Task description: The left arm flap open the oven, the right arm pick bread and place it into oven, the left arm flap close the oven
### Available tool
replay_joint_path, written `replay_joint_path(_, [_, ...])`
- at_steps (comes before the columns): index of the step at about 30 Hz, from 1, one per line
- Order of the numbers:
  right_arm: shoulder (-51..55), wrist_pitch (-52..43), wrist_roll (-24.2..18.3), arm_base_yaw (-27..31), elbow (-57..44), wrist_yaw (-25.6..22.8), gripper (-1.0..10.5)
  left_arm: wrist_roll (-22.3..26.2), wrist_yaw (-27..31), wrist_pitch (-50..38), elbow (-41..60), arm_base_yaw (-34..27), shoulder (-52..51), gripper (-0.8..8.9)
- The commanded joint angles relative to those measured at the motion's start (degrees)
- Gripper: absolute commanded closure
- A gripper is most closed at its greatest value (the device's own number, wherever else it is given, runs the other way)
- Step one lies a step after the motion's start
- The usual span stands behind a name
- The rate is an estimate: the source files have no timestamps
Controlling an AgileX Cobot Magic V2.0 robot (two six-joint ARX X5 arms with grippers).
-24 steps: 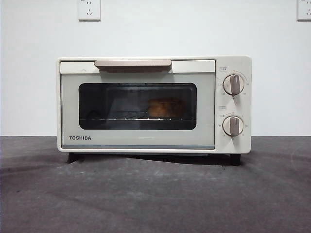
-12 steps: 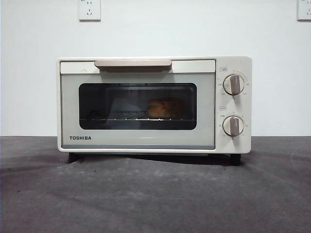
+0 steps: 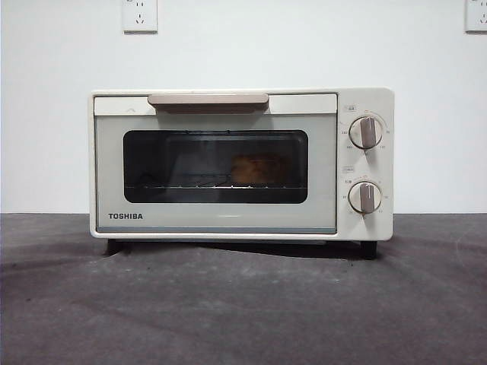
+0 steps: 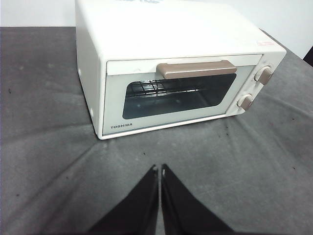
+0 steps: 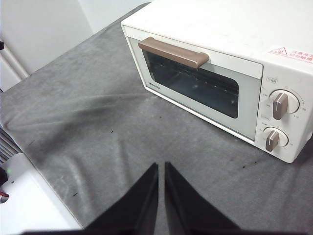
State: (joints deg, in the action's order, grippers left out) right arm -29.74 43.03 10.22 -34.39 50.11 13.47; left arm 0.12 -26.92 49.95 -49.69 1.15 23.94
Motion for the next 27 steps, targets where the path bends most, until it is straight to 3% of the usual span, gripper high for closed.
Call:
replay_joint_path(1, [-0.1, -0.6, -0.8, -0.3, 1.1, 0.0, 9.3, 0.6, 0.0, -2.4, 1.5, -0.1, -1.2, 7.97])
replay_joint_path(4, [-0.1, -0.6, -0.8, -0.3, 1.1, 0.0, 9.3, 0.6, 0.2, -7.1, 7.8, -0.1, -4.7, 7.97])
replay_joint_path(7, [-0.1, -0.6, -0.8, -0.3, 1.1, 0.0, 9.3, -0.5, 2.8, -17.7, 18.3, -0.2, -9.1, 7.97])
replay_joint_path(11, [-0.1, -0.6, -0.8, -0.3, 1.1, 0.0, 9.3, -6.0, 9.7, -32.9, 32.4, -0.3, -13.6, 7.97])
replay_joint_path(15, [-0.1, -0.6, -0.8, -0.3, 1.1, 0.0, 9.3, -8.6, 17.1, -41.6, 42.0, -0.3, -17.0, 7.97])
replay_joint_path(20, [-0.1, -0.6, -0.8, -0.3, 1.1, 0.0, 9.3, -8.5, 24.1, -42.9, 48.1, -0.3, -21.2, 7.97])
replay_joint_path(27, [-0.1, -0.6, -0.8, -0.3, 1.1, 0.0, 9.3, -5.5, 27.9, -39.1, 49.0, -0.3, -23.8, 7.97])
